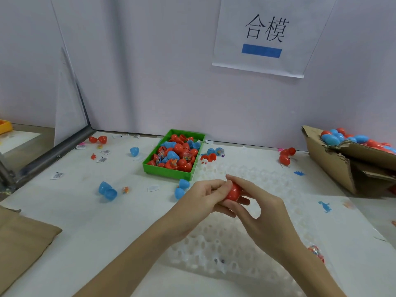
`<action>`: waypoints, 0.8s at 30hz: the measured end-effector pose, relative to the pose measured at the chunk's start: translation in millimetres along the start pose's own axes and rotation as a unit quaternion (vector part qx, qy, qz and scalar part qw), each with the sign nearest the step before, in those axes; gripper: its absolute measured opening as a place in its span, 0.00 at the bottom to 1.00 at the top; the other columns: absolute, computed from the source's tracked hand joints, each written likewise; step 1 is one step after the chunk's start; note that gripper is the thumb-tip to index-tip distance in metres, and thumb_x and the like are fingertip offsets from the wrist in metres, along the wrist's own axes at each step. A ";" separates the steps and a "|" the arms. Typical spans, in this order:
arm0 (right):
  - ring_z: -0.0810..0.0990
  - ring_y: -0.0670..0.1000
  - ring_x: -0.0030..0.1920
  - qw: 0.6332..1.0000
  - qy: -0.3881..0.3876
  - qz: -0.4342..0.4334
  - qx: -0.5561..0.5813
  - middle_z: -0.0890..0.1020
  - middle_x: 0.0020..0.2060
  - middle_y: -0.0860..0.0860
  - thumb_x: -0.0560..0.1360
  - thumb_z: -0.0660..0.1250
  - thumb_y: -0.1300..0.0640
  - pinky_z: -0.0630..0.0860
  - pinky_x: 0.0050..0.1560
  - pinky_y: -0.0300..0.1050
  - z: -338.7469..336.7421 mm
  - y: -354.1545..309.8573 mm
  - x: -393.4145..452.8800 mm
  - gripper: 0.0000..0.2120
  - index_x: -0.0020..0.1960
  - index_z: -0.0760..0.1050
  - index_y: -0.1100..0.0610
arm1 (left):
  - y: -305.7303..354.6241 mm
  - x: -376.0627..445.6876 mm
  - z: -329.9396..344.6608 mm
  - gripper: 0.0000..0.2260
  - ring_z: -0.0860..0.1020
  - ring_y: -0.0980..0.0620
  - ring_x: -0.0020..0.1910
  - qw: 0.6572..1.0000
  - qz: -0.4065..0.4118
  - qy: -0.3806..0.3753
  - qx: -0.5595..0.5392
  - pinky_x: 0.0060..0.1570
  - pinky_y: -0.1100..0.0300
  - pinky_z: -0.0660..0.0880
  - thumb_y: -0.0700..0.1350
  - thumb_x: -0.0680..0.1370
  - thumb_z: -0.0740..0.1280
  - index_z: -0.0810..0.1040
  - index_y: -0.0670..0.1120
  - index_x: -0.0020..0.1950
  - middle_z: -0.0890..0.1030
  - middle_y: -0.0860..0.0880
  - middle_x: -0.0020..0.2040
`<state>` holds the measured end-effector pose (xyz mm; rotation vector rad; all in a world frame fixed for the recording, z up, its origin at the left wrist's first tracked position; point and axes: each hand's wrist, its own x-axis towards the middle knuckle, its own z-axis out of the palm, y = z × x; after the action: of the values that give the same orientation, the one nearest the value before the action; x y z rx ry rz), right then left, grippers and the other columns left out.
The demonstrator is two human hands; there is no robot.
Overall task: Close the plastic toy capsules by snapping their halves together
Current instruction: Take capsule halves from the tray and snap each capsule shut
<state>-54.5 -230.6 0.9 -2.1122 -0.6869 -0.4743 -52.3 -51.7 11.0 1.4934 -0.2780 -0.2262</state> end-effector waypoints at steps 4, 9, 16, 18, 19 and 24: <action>0.80 0.36 0.59 1.000 0.013 0.008 -0.016 0.82 0.59 0.37 0.76 0.72 0.55 0.72 0.59 0.27 0.8 2.5 1.2 0.22 0.70 0.77 0.52 | 0.4 0.8 7.4 0.17 0.87 0.47 0.52 0.999 -0.002 0.049 0.011 0.57 0.54 0.83 0.56 0.82 0.67 0.80 0.44 0.63 0.88 0.47 0.53; 0.77 0.33 0.59 0.998 -0.005 -0.003 -0.065 0.77 0.64 0.39 0.77 0.73 0.58 0.74 0.62 0.30 4.8 4.0 -0.7 0.30 0.77 0.68 0.49 | -0.7 0.3 5.9 0.11 0.87 0.47 0.45 0.995 0.014 0.092 0.033 0.46 0.61 0.82 0.47 0.81 0.72 0.78 0.41 0.57 0.88 0.45 0.47; 0.79 0.36 0.59 0.999 0.009 0.026 -0.030 0.81 0.61 0.41 0.75 0.68 0.45 0.71 0.57 0.23 5.6 -2.9 -1.5 0.26 0.72 0.74 0.51 | 1.1 -0.5 2.7 0.13 0.86 0.44 0.49 1.000 -0.023 0.005 -0.012 0.55 0.51 0.81 0.48 0.87 0.61 0.78 0.39 0.58 0.87 0.40 0.52; 0.78 0.32 0.58 0.999 0.028 0.022 -0.009 0.81 0.58 0.39 0.75 0.69 0.48 0.70 0.55 0.21 6.4 -3.2 -1.4 0.24 0.70 0.76 0.53 | 0.6 -0.6 3.2 0.12 0.86 0.45 0.49 0.999 -0.021 -0.011 -0.041 0.53 0.53 0.81 0.48 0.87 0.61 0.79 0.40 0.56 0.87 0.40 0.52; 0.78 0.32 0.57 0.999 0.037 0.019 -0.005 0.80 0.56 0.38 0.75 0.70 0.49 0.71 0.55 0.22 6.8 -3.4 -0.9 0.23 0.69 0.77 0.53 | 0.8 -0.3 3.7 0.12 0.86 0.45 0.50 0.998 -0.019 -0.013 -0.055 0.52 0.53 0.81 0.48 0.87 0.61 0.80 0.41 0.56 0.87 0.40 0.53; 0.82 0.42 0.50 0.998 0.033 -0.026 -0.052 0.84 0.53 0.44 0.76 0.75 0.62 0.78 0.53 0.34 4.2 2.1 0.3 0.17 0.64 0.80 0.56 | -3.9 -0.2 13.2 0.19 0.87 0.46 0.48 0.996 -0.018 0.085 0.036 0.54 0.52 0.82 0.56 0.76 0.74 0.79 0.44 0.59 0.88 0.47 0.49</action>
<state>-52.5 -228.0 -2.7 -2.1702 -0.6932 -0.6180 -56.5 -64.4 7.9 1.5792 -0.1227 -0.1183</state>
